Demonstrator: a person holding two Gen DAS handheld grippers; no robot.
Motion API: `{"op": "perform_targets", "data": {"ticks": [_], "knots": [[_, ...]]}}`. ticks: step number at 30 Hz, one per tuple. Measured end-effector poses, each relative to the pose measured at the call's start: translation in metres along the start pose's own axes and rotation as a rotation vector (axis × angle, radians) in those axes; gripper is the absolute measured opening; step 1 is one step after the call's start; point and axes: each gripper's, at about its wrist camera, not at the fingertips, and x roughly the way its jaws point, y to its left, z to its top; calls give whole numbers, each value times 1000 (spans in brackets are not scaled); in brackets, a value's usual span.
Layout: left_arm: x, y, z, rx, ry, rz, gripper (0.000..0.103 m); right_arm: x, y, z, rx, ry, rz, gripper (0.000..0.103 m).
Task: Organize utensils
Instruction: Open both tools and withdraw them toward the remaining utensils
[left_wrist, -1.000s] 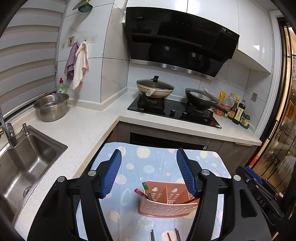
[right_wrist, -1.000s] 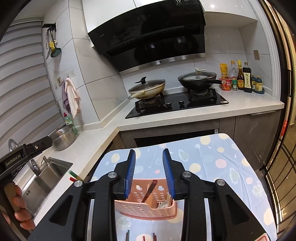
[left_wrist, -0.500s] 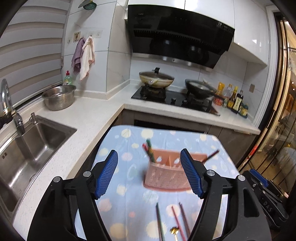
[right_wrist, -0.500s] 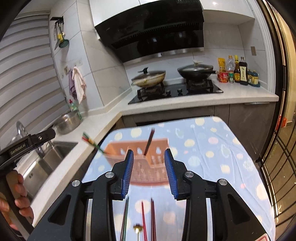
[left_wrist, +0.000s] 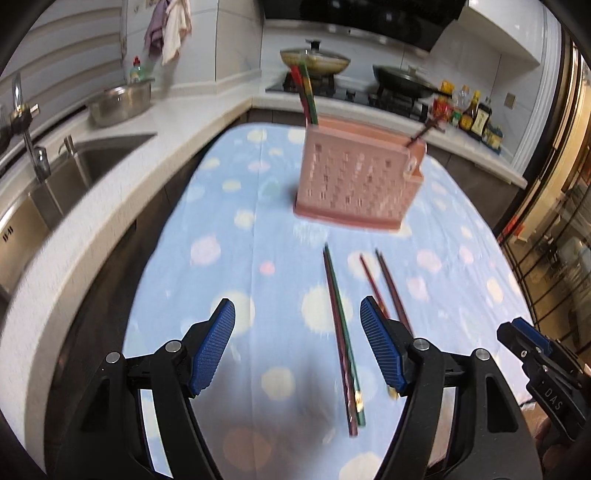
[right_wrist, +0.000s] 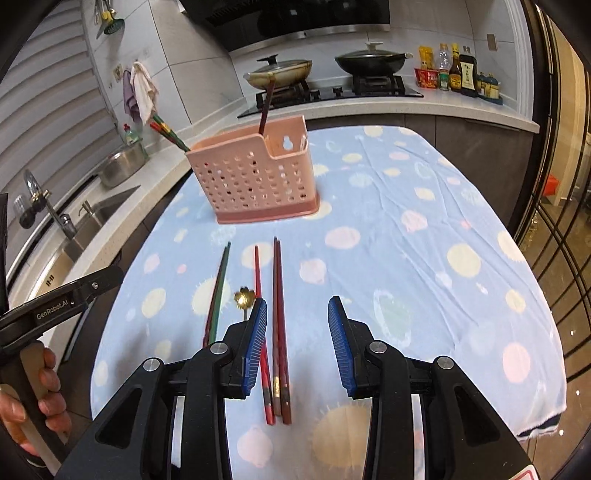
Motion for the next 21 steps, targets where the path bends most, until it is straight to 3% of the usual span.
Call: {"op": "perform_targets", "data": {"ticks": [10, 21], "knots": [[21, -8, -73, 23, 134, 20, 67, 21, -3, -62, -34, 120, 5, 34], [23, -18, -90, 49, 166, 20, 67, 34, 4, -86, -80, 181, 21, 23]]}}
